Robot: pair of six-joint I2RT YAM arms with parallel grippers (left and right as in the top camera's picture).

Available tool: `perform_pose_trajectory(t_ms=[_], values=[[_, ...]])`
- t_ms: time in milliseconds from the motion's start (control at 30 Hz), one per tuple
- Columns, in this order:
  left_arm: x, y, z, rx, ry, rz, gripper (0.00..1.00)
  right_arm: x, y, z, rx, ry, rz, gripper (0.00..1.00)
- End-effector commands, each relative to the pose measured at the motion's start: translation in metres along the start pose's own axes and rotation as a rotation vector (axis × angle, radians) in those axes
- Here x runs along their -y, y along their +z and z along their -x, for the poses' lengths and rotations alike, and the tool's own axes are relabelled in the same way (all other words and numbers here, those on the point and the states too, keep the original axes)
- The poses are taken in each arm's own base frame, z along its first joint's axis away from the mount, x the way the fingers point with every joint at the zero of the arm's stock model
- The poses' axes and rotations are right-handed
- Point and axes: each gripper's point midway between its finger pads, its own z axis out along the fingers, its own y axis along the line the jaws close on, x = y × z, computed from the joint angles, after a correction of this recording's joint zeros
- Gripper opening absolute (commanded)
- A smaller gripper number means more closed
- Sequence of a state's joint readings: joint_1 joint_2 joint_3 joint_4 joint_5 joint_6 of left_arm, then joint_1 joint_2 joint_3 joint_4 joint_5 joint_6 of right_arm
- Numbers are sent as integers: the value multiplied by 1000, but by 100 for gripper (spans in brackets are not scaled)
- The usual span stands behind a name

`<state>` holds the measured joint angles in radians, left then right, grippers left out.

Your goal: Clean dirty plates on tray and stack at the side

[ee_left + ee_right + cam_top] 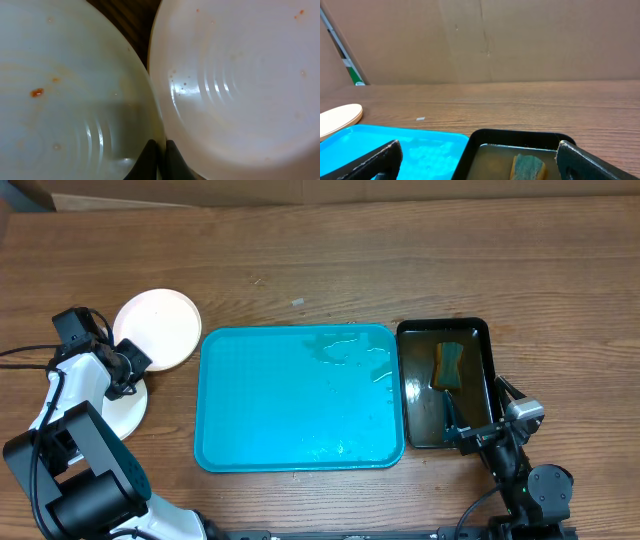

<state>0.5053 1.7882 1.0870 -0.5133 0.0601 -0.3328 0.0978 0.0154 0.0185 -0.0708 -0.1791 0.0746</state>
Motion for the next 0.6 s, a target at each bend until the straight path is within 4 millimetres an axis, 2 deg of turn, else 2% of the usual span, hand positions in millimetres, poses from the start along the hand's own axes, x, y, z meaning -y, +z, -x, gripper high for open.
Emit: perform_pose_trajectory(t_ms=[0, 133, 267, 400, 567], values=[[7, 0, 0, -26, 7, -22, 4, 2, 0, -1, 5, 3, -6, 100], [22, -15, 7, -43, 25, -39, 4, 2, 0, -1, 5, 3, -6, 100], [47, -36, 18, -32, 78, -42, 4, 2, 0, -1, 5, 3, -6, 100], [86, -49, 23, 12, 189, -74, 4, 2, 0, -1, 5, 3, -6, 100], [136, -41, 18, 90, 307, -105, 4, 2, 0, -1, 5, 3, -6, 100]])
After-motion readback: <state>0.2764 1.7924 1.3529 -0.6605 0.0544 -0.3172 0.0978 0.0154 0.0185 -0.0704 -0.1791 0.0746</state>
